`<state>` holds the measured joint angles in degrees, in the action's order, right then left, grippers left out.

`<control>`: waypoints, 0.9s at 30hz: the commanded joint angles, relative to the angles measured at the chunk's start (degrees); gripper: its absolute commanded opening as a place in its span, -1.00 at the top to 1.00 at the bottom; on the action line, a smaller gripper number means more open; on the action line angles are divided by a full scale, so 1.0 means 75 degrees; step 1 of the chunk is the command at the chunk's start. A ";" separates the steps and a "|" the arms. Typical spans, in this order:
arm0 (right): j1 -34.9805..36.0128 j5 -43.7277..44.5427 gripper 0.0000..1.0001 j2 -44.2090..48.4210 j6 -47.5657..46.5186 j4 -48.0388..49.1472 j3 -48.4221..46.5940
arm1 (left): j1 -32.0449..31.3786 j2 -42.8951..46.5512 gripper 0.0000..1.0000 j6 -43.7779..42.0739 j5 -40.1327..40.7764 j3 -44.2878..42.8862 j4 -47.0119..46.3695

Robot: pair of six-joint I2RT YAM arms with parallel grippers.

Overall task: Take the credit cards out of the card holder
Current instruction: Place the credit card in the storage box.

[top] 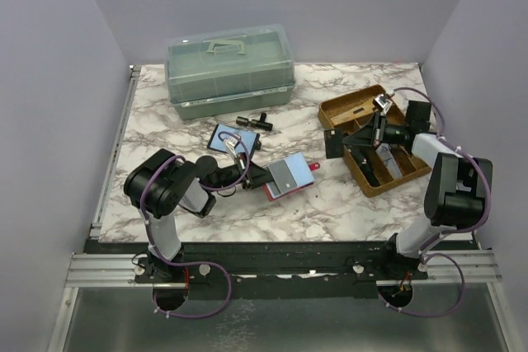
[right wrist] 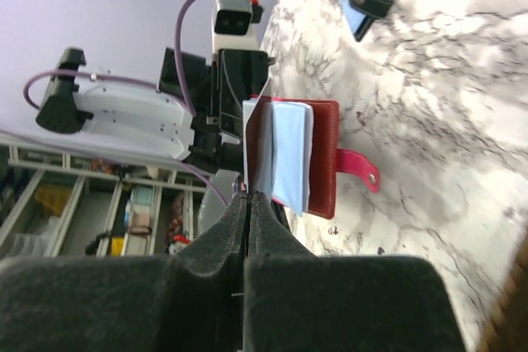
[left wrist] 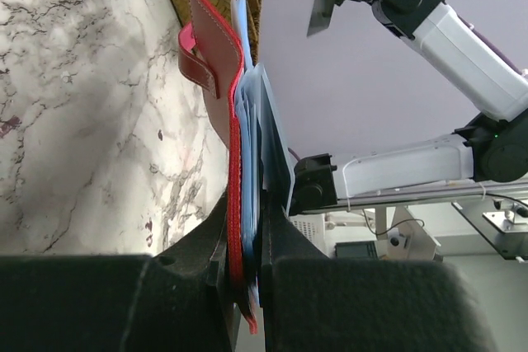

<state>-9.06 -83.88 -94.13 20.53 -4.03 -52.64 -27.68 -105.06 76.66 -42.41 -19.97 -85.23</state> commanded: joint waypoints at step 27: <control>-0.1771 0.3694 1.00 -0.1798 -0.7292 -0.6716 -0.3277 | 0.0151 -0.0168 1.00 -0.0073 -0.0492 0.0157 -0.1292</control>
<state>-22.98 -61.65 -106.15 -26.09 -47.48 -75.55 -26.74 -106.52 76.66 -44.62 -19.16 -85.25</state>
